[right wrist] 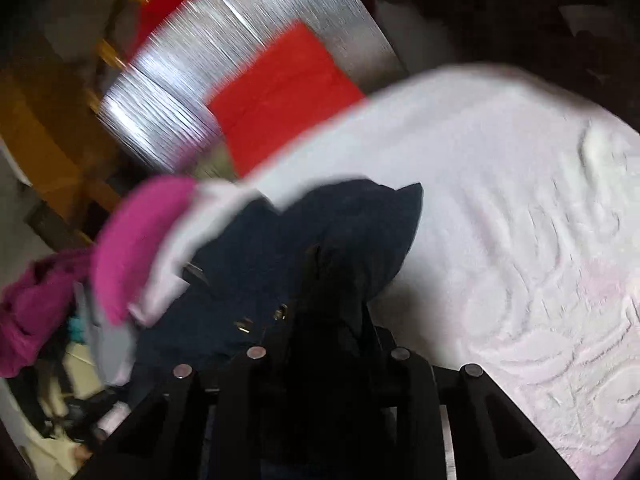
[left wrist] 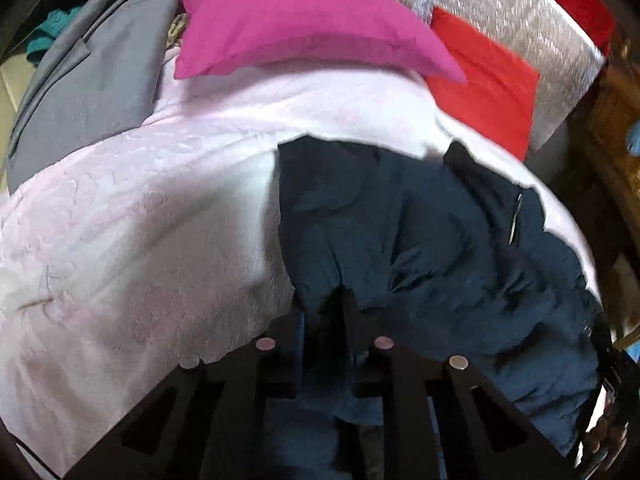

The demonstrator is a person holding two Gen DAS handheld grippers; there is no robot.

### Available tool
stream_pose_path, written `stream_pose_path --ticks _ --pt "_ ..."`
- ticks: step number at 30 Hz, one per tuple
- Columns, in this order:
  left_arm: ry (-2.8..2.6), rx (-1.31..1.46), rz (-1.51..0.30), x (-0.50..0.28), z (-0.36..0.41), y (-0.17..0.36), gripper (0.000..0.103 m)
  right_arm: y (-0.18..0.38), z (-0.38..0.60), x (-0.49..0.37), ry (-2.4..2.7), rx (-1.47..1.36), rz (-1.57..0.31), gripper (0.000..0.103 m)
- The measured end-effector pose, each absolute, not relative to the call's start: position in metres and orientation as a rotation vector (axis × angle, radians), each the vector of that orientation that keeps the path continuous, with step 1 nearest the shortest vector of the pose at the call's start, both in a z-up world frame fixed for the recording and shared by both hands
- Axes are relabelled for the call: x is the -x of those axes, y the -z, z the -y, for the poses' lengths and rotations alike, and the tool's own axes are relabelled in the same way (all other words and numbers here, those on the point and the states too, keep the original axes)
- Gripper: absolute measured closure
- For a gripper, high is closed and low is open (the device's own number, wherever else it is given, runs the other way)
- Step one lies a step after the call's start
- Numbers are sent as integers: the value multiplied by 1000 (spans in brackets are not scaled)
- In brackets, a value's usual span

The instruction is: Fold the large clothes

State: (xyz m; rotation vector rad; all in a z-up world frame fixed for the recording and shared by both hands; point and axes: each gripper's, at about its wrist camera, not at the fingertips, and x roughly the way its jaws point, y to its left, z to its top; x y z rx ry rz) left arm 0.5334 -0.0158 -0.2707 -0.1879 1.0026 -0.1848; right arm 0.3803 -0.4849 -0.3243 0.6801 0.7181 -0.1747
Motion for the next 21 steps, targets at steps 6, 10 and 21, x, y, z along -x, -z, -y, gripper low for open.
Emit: stream_pose_path --ticks 6,10,21 --pt "156 221 -1005 -522 1 254 73 317 492 -354 162 -810 -694 33" --pt "195 260 -957 -500 -4 229 47 296 480 -325 119 -820 -650 30" --pt "301 271 -1051 -489 40 250 32 343 417 -341 -68 -1087 -785 30"
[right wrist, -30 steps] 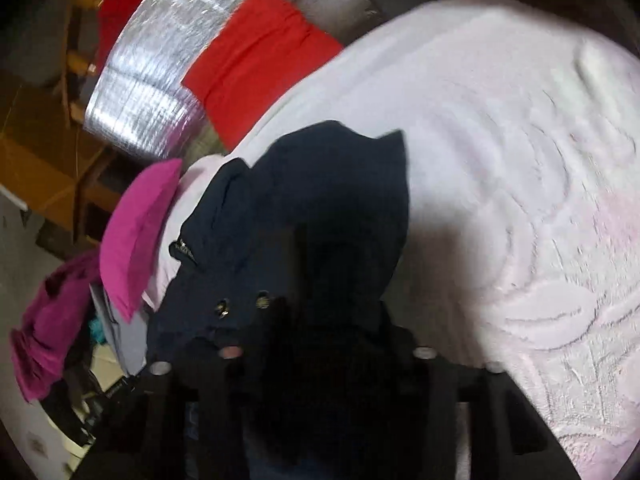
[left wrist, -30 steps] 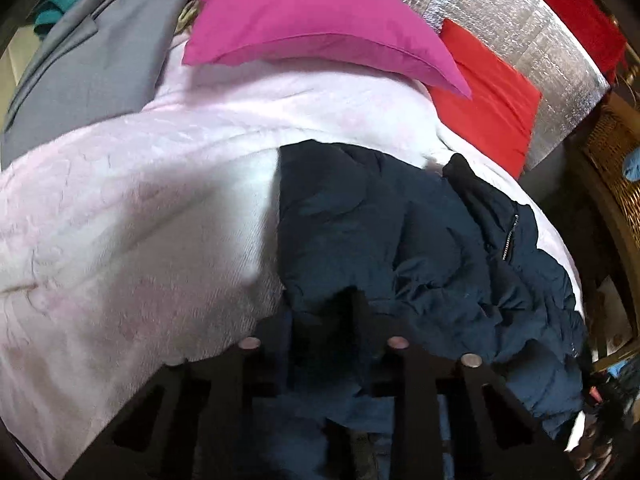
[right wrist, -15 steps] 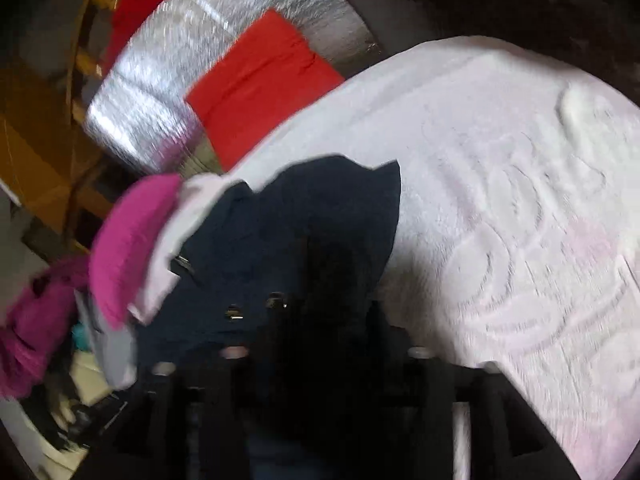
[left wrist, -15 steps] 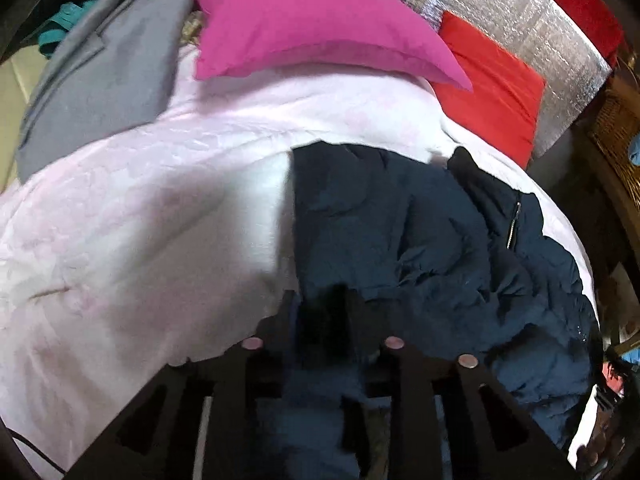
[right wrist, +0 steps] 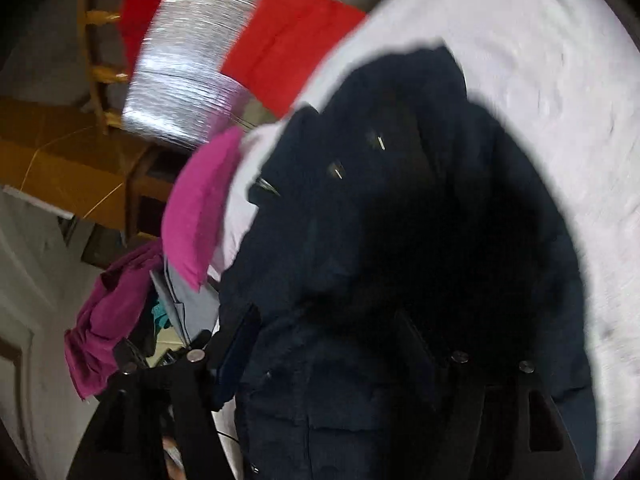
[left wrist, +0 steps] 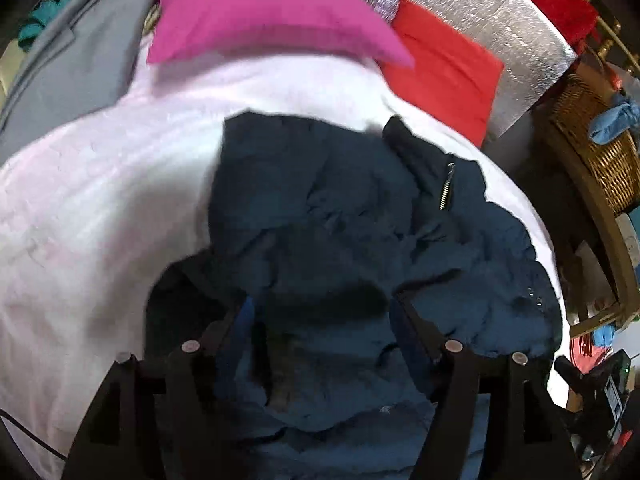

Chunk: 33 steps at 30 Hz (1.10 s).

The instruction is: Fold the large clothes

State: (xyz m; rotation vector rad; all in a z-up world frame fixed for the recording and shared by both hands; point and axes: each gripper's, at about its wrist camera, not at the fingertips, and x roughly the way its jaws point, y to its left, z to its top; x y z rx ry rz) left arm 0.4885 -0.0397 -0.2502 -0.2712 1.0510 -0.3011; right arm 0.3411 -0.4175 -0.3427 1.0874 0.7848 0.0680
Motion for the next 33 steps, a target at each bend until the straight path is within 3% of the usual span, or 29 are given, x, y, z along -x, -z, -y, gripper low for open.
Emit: stream_pose_path --ticks 4,8,9,13,19,24,25,26,28,29,32,33 --pt "282 274 -1085 -498 41 262 32 357 429 -358 2 -1175 -752 33" --pt "281 236 -1081 -496 42 261 33 354 441 -371 66 -1183 -724 76" --pt "292 227 -1073 -494 43 257 33 346 442 -374 77 -1144 -708 80" --pt "288 181 -1035 -488 39 248 33 306 433 -371 149 -858 -591 82" --pt "253 162 -1001 -486 23 237 33 336 439 -368 121 -850 -770 81" --pt "204 213 -931 -486 -7 221 33 318 452 -332 29 -908 -766 60" --pt "191 226 -931 -487 -12 221 33 313 459 -322 33 -913 -747 55" --pt "172 237 -933 -490 -15 224 33 308 468 -312 56 -919 -713 43" --pt "143 238 -950 -495 -19 232 33 300 483 -299 103 -917 -625 40" --pt "125 222 -966 -499 -18 238 33 294 487 -297 127 -900 -593 40" --pt "51 123 -1028 -508 -11 259 33 285 484 -316 142 -845 -603 81" --pt "50 107 -1040 -510 -8 264 33 284 482 -326 147 -825 -617 81"
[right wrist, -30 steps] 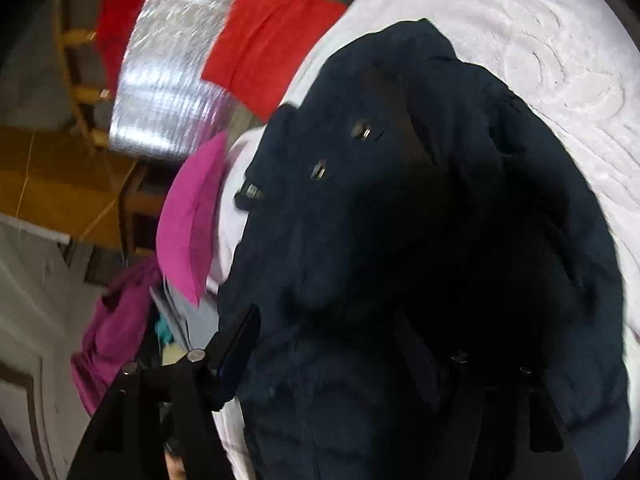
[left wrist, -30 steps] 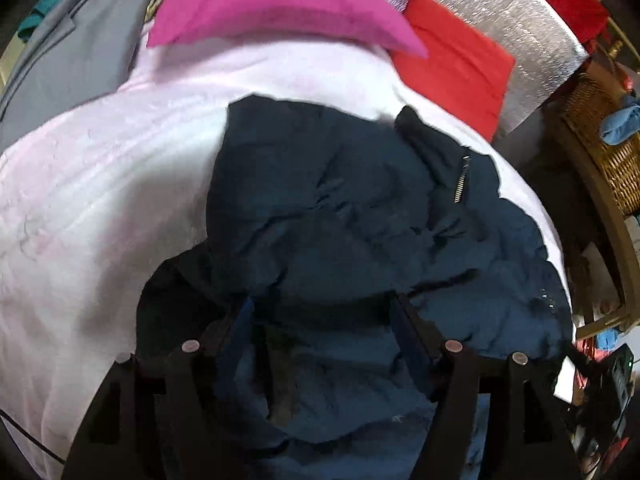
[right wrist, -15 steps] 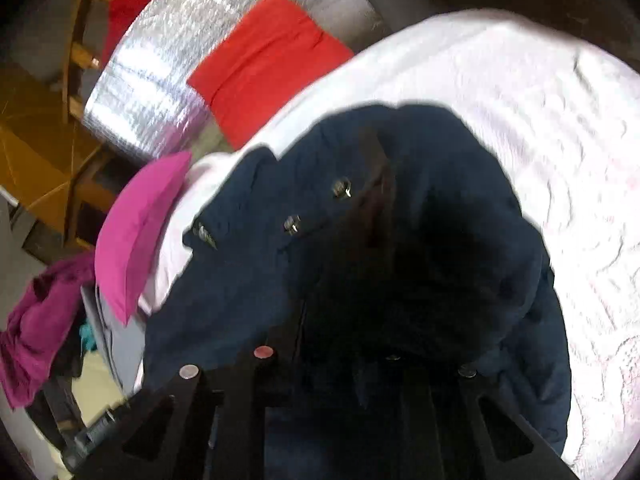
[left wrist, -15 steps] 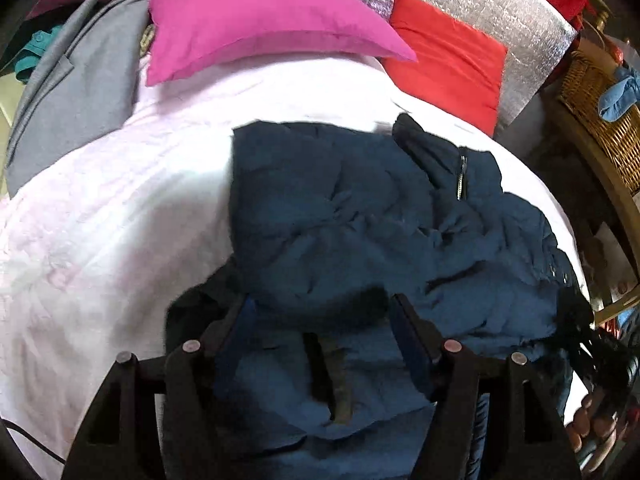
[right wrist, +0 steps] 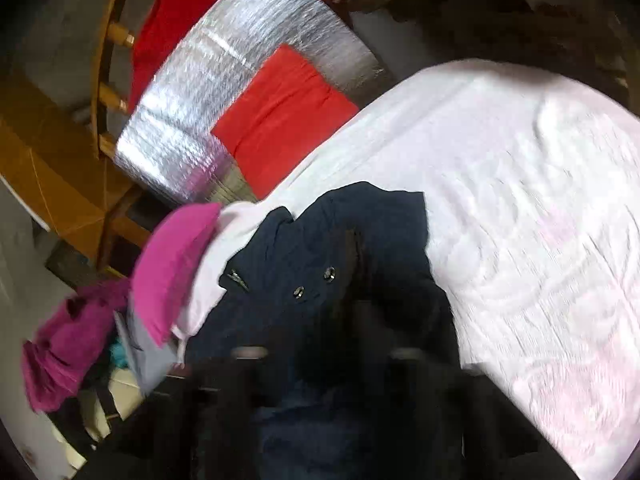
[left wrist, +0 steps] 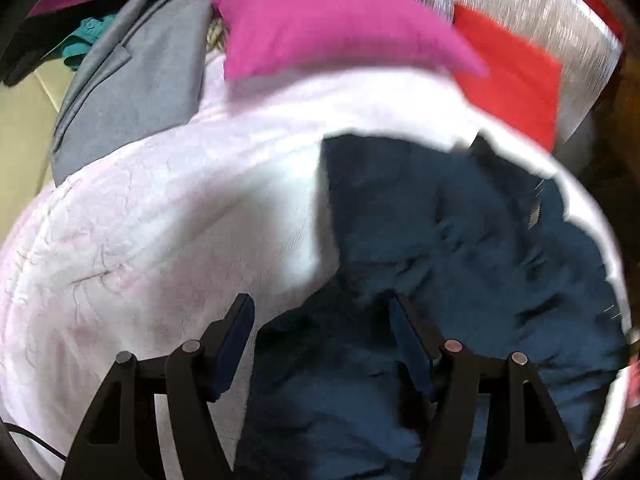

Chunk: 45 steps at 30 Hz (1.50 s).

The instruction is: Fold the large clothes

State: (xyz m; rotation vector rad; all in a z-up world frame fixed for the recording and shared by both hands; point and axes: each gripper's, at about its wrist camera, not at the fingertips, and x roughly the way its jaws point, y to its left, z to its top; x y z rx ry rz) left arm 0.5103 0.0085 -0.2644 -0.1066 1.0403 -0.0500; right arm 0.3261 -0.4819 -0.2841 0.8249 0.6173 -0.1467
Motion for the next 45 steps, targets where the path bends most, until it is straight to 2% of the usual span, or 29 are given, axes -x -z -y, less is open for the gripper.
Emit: stream_pose_path --ticks 4,7,13,17,20,25,29,33,34,35,36,38,45 --pt "49 44 -1075 -513 0 281 32 298 468 -361 152 -782 -686 81" --pt "51 27 -1085 -512 1 280 32 338 461 -386 184 -764 -854 82" --pt "72 41 -978 -501 1 244 32 306 444 -374 179 -703 -778 79" --pt "201 32 -893 -486 28 225 32 279 407 -378 62 -620 -704 79" --pt "242 -36 -954 -488 54 245 32 285 382 -397 -51 -630 -759 79" --pt "216 -142 -1021 -491 73 277 31 332 360 -428 -55 -628 -931 79" --pt "235 -112 -1023 -489 66 266 31 327 370 -418 -86 -676 -924 80" --pt "252 -74 -982 -480 55 247 31 303 395 -381 -82 -720 -823 78" --pt "244 -66 -967 -479 50 242 31 302 402 -373 -74 -735 -808 77" --pt "233 -61 -960 -480 47 239 31 299 415 -363 -46 -760 -787 70" --pt "210 -48 -951 -480 39 236 31 297 427 -356 -18 -778 -771 53" --pt "169 -27 -950 -487 21 234 31 295 453 -336 64 -797 -730 30" --pt "27 67 -1067 -506 -22 270 31 311 521 -309 263 -859 -696 30"
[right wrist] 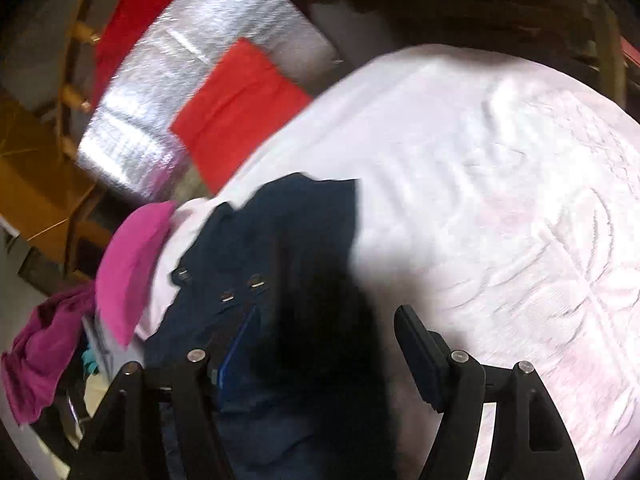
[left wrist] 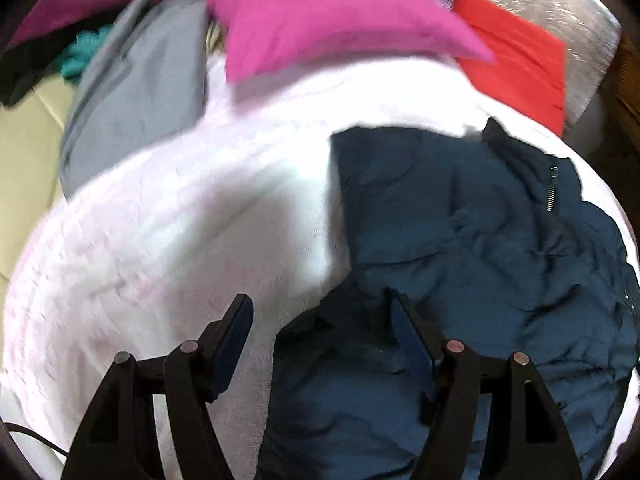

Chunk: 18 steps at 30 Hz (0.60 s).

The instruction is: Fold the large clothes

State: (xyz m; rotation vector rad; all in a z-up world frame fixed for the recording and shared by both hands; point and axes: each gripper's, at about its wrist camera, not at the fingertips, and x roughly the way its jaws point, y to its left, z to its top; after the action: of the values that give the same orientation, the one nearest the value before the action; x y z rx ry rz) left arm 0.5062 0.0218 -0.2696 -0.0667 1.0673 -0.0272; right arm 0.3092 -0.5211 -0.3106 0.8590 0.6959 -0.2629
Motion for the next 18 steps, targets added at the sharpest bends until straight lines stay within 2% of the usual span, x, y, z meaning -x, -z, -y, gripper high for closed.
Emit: stream_pose_path --ticks 4,5,6,8,9,12,16,18 --pt "43 61 -1112 -509 -17 286 31 335 521 -331 226 -895 -772 30" --pt "40 48 -1107 -508 -15 286 31 339 518 -338 221 -894 -790 38" --pt "39 40 -1103 -507 -14 284 31 340 514 -344 215 -888 -801 51" --pt "38 36 -1078 -504 -14 277 31 336 507 -350 225 -841 -817 62" --pt "40 42 -1064 -504 -13 274 31 331 503 -352 223 -809 -806 64" --pt "29 40 -1061 -503 -12 275 31 311 495 -344 208 -743 -740 64" --pt "37 -22 -1105 -508 -4 286 31 336 500 -349 245 -736 -850 64" --pt "39 -38 -1084 -507 -3 280 31 335 503 -341 239 -767 -836 64"
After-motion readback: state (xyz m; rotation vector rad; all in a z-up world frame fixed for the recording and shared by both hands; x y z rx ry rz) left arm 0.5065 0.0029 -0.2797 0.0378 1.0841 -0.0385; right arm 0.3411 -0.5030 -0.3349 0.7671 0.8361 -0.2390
